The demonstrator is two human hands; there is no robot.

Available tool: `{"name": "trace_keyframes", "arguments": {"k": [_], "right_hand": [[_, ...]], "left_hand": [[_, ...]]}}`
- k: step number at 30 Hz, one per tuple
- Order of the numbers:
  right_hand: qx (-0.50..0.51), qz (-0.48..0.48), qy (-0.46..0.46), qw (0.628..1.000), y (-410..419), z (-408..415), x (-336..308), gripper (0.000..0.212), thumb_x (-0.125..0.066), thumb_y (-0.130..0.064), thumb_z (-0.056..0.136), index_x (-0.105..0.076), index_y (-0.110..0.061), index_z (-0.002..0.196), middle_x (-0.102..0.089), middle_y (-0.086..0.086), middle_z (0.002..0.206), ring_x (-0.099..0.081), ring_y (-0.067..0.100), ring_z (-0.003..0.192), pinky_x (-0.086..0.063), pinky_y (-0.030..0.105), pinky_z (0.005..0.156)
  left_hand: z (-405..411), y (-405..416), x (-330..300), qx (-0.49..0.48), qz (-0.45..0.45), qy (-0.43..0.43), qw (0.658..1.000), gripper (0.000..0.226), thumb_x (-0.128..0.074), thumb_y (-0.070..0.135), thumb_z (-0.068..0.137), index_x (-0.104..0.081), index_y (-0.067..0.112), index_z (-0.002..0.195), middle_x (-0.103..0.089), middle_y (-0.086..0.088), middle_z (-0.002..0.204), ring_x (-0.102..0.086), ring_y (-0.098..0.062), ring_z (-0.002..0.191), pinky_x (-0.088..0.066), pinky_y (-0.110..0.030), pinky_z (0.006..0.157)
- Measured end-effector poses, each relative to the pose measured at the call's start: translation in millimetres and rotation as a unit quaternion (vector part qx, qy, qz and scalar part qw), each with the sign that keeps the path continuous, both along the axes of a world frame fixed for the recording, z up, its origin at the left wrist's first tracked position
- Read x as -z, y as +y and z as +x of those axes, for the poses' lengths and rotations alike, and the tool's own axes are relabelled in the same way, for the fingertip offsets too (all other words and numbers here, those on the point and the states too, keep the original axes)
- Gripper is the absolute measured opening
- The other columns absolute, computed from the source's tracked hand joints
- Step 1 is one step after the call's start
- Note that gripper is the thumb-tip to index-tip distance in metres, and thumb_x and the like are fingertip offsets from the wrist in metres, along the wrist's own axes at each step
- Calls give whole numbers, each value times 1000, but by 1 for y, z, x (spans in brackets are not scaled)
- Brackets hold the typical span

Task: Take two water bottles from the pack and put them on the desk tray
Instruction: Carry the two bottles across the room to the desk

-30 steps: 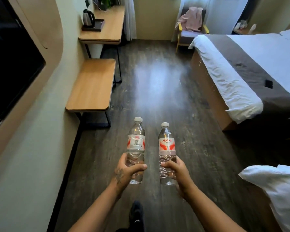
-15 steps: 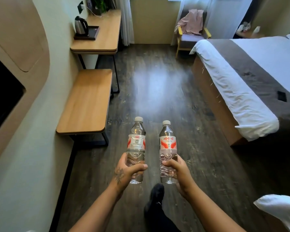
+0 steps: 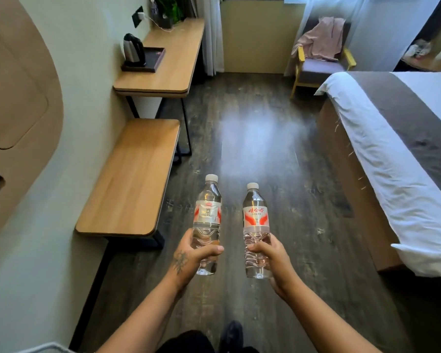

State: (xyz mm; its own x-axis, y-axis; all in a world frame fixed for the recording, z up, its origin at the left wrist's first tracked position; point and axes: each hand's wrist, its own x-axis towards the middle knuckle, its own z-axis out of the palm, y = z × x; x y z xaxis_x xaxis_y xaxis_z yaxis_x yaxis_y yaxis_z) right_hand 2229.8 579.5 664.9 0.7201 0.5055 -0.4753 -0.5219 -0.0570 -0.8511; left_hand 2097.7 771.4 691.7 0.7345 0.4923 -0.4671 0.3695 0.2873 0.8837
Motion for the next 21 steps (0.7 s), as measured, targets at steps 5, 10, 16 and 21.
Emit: {"name": "trace_keyframes", "arguments": {"k": [5,10,16,21], "right_hand": [[8,19,13,1000,32,72,-7,72,-84,-18,60,-66,2,126,-80,18,102,-79,31,87,-65,40,73],[5,18,17,1000,73,141,2,67,-82,-14,64,-65,1,127,-81,19,104,-78,33,90,-64,43,77],[31,5,18,999,144,226,6,72,-83,-17,58,-66,4,125,-78,20,100,-72,39,92,-58,53,89],[43,-22,12,999,205,298,0,63,-76,-10,70,-64,4,129,-77,30,113,-73,44,101,-57,61,99]], "left_hand": [[68,33,-1,-12,-14,1,1000,86,-99,33,50,-68,16,129,-85,-8,107,-82,-28,95,-65,-40,76],[135,76,8,-5,-29,-2,1000,82,-98,31,55,-68,17,129,-83,-10,109,-79,-25,92,-60,-34,67],[230,149,19,18,-30,-9,999,86,-97,31,53,-66,12,131,-79,-14,110,-75,-27,91,-57,-35,68],[303,216,16,36,-23,-11,999,89,-96,41,47,-67,19,129,-83,-6,107,-81,-22,96,-62,-34,79]]}}
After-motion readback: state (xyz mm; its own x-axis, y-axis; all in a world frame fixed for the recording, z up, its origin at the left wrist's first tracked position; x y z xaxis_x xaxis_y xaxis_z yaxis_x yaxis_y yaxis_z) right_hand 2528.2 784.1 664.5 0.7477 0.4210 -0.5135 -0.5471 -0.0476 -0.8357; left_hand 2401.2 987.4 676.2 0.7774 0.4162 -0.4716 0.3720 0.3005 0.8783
